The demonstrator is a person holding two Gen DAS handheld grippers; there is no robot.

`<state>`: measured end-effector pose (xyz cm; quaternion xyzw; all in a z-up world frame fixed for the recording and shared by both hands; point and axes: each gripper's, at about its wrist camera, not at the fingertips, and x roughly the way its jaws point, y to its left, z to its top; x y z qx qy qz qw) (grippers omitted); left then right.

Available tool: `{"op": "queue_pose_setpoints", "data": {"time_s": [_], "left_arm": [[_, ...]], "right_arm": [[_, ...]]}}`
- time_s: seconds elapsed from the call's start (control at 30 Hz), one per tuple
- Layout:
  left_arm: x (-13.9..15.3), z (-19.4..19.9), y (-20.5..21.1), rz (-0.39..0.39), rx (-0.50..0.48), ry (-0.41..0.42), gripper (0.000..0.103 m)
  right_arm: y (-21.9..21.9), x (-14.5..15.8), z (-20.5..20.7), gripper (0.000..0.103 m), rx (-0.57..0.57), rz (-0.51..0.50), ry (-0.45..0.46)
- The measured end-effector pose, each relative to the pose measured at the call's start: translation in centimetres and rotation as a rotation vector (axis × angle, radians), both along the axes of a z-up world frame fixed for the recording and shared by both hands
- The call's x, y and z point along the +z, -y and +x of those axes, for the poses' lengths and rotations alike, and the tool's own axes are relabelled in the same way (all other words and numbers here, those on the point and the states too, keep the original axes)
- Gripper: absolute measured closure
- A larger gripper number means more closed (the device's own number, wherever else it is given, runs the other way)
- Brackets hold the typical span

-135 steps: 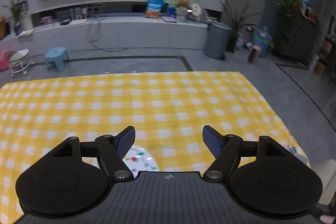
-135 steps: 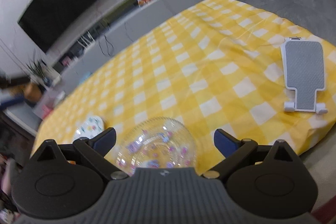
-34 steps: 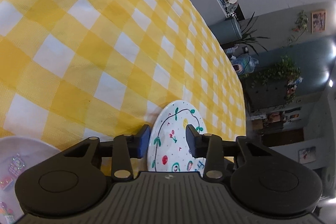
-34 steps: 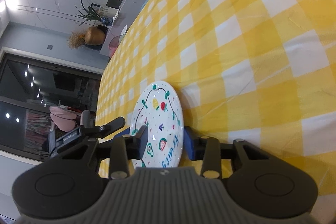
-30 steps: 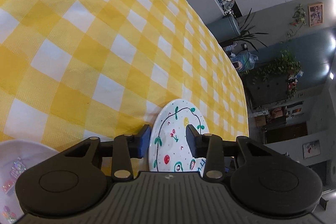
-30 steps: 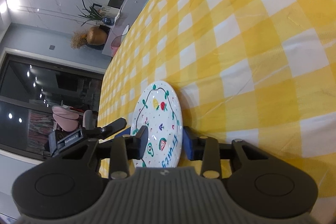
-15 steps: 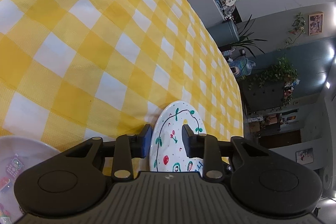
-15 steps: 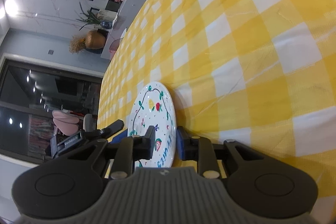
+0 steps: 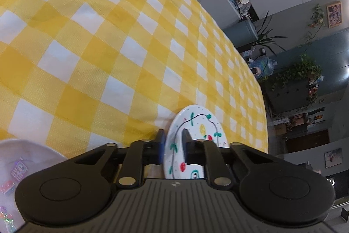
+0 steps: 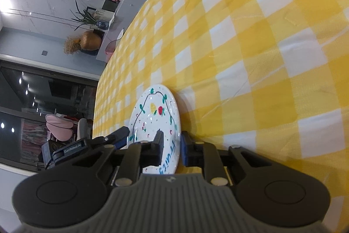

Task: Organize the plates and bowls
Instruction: 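Close the left tool on the fruity plate rim while the right tool grips its other side, then lift the fruity plate with both tools and carry it beside the bowl stack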

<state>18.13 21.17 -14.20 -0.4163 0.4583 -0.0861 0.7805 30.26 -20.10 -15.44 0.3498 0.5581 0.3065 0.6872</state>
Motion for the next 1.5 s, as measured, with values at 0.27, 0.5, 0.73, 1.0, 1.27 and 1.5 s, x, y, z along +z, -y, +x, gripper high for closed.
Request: {"op": "queue_pose_setpoints", "data": {"time_s": [0.27, 0.5, 0.73, 1.0, 1.27, 1.5], "left_arm": [[0.1, 0.1, -0.2, -0.03, 0.014, 0.0, 0.092], [1.1, 0.6, 0.6, -0.065, -0.02, 0.004, 0.092], [2.0, 1.7, 2.6, -0.099, -0.102, -0.006, 0.092], [3.1, 3.0, 6.8, -0.111, -0.258, -0.009, 0.092], [4.7, 3.4, 10.9, -0.014, -0.38, -0.044, 0.093], [5.2, 3.5, 14.2, 0.091, -0.458, -0.092, 0.092]], "right_arm": [[0.1, 0.3, -0.2, 0.089, -0.003, 0.003, 0.003], [1.1, 1.3, -1.0, 0.089, -0.033, 0.009, 0.007], [3.6, 3.0, -1.1, 0.089, -0.09, 0.008, 0.015], [7.3, 5.3, -2.9, 0.089, -0.137, -0.057, 0.028], [10.3, 7.3, -6.9, 0.089, -0.163, -0.097, 0.03], [12.1, 7.2, -10.3, 0.089, -0.179, -0.105, 0.0]]}}
